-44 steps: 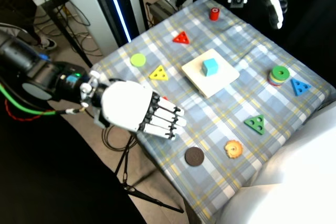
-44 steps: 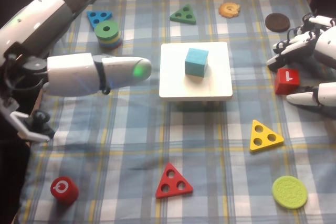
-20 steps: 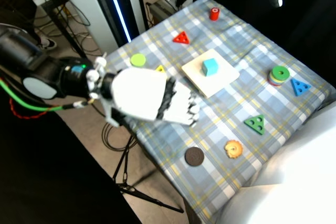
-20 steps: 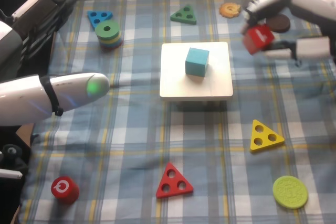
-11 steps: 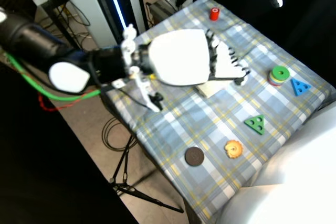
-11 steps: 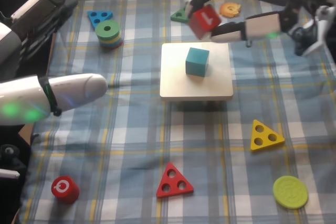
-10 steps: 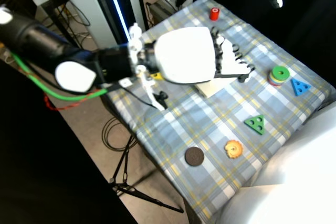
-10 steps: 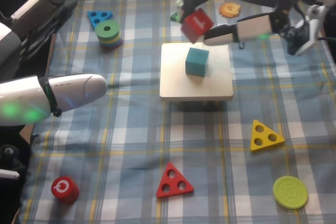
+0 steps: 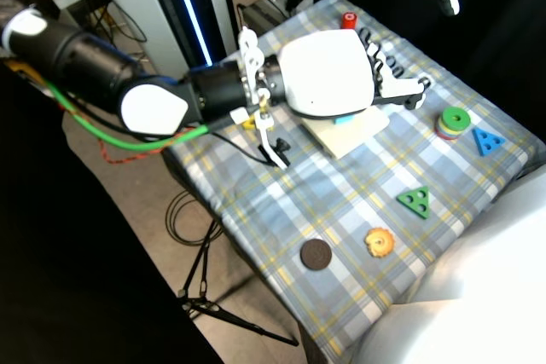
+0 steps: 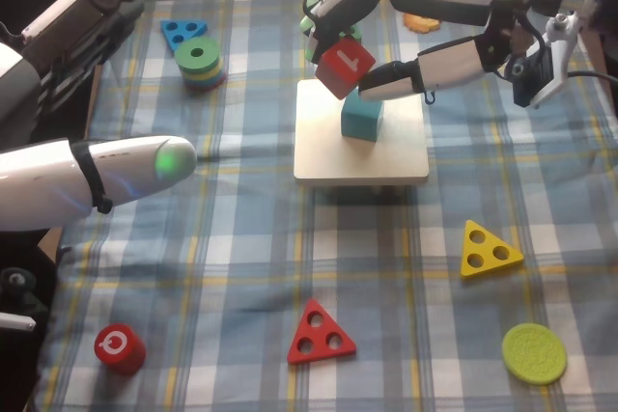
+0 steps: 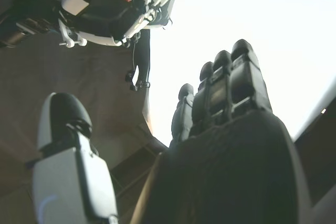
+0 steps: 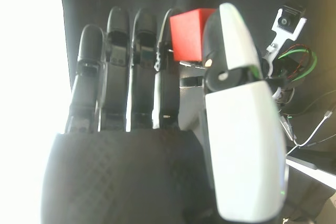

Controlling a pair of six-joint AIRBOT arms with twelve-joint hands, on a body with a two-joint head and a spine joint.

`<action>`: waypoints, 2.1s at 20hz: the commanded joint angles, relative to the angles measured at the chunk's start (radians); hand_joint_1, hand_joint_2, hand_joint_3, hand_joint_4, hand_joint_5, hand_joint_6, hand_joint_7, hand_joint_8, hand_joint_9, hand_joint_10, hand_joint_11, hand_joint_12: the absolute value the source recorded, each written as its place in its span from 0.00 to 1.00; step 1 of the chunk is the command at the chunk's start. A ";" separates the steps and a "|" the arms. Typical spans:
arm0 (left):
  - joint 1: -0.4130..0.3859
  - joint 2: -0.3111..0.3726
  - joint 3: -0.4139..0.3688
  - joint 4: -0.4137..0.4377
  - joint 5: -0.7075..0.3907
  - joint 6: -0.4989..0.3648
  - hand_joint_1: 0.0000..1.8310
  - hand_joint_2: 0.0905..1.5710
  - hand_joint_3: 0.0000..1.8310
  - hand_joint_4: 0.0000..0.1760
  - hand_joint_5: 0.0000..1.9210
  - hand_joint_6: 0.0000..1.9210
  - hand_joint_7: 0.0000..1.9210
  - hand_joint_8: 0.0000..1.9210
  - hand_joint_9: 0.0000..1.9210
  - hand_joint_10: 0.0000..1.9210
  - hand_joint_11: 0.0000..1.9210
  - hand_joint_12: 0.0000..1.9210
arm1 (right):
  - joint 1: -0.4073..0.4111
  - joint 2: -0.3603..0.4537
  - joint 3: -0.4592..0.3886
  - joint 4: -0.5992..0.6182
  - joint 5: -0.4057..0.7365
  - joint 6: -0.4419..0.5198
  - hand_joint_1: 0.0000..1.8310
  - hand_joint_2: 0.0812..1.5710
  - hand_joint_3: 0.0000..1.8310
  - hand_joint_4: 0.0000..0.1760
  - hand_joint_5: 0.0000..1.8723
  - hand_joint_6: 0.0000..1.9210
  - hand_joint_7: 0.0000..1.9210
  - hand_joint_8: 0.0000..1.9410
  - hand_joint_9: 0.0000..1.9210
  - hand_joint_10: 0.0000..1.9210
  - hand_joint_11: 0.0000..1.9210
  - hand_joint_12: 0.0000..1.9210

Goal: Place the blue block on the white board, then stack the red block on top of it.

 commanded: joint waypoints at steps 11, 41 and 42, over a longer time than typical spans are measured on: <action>-0.004 -0.002 -0.001 0.001 -0.128 -0.016 0.40 0.53 0.00 0.87 0.03 0.00 0.03 0.00 0.02 0.00 0.00 0.04 | -0.001 0.025 -0.025 0.077 0.064 0.010 0.60 0.71 0.00 0.00 0.49 0.56 0.41 0.00 0.36 0.00 0.06 0.61; -0.002 -0.002 -0.003 -0.002 -0.133 -0.020 0.38 0.54 0.00 0.83 0.03 0.00 0.03 0.00 0.02 0.00 0.00 0.06 | -0.029 0.056 -0.043 0.073 0.048 0.012 0.60 0.70 0.00 0.00 0.51 0.52 0.38 0.00 0.29 0.00 0.00 0.54; -0.002 -0.002 -0.002 -0.002 -0.133 -0.020 0.38 0.54 0.00 0.80 0.03 0.00 0.04 0.00 0.02 0.00 0.00 0.06 | -0.029 0.056 -0.043 0.072 0.047 0.012 0.60 0.70 0.00 0.00 0.51 0.52 0.39 0.00 0.30 0.01 0.00 0.56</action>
